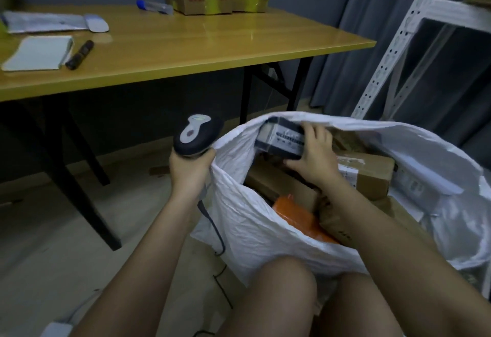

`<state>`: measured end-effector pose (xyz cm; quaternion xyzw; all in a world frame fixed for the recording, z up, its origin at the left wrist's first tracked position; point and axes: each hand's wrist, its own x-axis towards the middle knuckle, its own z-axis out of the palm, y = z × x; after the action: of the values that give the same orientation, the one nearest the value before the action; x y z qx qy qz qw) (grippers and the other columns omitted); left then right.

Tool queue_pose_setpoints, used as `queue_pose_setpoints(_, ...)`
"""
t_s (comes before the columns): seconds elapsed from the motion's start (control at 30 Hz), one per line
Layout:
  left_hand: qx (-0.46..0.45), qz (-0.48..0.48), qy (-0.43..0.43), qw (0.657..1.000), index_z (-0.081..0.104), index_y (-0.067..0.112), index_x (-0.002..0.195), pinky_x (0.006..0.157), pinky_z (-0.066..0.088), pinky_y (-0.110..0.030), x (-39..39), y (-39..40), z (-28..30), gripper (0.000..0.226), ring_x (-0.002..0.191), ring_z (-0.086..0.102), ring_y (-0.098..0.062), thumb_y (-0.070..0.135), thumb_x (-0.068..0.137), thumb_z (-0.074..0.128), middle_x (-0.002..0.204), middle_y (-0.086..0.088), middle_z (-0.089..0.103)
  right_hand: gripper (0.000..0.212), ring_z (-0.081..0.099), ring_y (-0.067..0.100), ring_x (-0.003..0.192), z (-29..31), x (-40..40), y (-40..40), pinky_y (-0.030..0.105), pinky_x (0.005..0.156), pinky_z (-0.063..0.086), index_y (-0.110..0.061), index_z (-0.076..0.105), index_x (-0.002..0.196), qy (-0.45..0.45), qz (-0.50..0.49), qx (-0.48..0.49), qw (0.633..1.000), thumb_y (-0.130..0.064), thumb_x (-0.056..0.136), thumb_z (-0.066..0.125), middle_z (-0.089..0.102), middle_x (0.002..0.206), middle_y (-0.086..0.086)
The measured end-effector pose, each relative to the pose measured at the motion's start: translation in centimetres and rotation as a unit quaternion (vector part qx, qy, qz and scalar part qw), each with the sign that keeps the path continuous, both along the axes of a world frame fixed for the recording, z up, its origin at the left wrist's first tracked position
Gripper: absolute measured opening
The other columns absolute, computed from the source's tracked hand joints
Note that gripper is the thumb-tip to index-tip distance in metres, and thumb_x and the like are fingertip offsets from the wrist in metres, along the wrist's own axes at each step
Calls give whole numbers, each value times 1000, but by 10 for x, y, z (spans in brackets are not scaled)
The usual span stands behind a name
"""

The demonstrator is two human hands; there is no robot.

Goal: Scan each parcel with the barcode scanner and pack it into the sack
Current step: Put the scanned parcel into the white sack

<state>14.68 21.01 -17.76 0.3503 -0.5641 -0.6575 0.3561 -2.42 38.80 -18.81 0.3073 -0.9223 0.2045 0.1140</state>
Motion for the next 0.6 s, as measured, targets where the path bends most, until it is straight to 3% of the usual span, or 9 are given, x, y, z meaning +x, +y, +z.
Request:
queue_pose_setpoints(0.07,-18,-14,-3,1000,56,16,123,66,42,-5,3,-1,0,48,89,57,-1,0,80,69,108,6,62,91,27,31,130,2,-2,-16,44,98,42,-16,30,145,31,-4,-32,999,-29,70,81,34,139,11)
queue_pose_setpoints(0.17,-33,-17,-18,999,57,11,126,66,43,-5,4,-2,-3,50,97,59,-9,-1,78,68,113,1,63,93,27,31,131,-12,1,-19,44,99,40,-16,29,146,-7,9,-20,1000,-32,71,81,32,141,10)
queue_pose_setpoints(0.3,-31,-10,-24,999,58,9,124,65,44,-9,3,-2,-8,48,99,60,-13,-1,79,67,112,-2,65,88,34,32,128,-40,4,-2,45,106,36,-17,34,145,73,97,188,975,-34,69,77,38,141,10)
queue_pose_setpoints(0.4,-29,-16,-23,999,57,12,125,78,42,-20,2,-1,-9,48,100,57,-11,-1,79,68,111,3,62,91,35,33,128,-56,10,-4,46,108,34,-18,37,144,96,115,217,965,-36,67,81,39,139,11)
queue_pose_setpoints(0.5,-30,-17,-25,999,55,13,128,83,42,-23,3,-1,-9,52,101,56,-10,0,79,68,112,4,60,100,16,31,140,-59,15,-13,46,117,22,-25,27,151,-16,139,178,974,-48,70,81,24,149,10)
queue_pose_setpoints(0.6,-25,-14,-27,999,54,14,130,86,42,-24,4,-4,-11,55,102,55,-9,2,80,71,113,6,59,80,4,20,144,-45,21,-21,42,118,16,-29,32,150,-129,199,160,958,-40,82,73,18,155,-1)
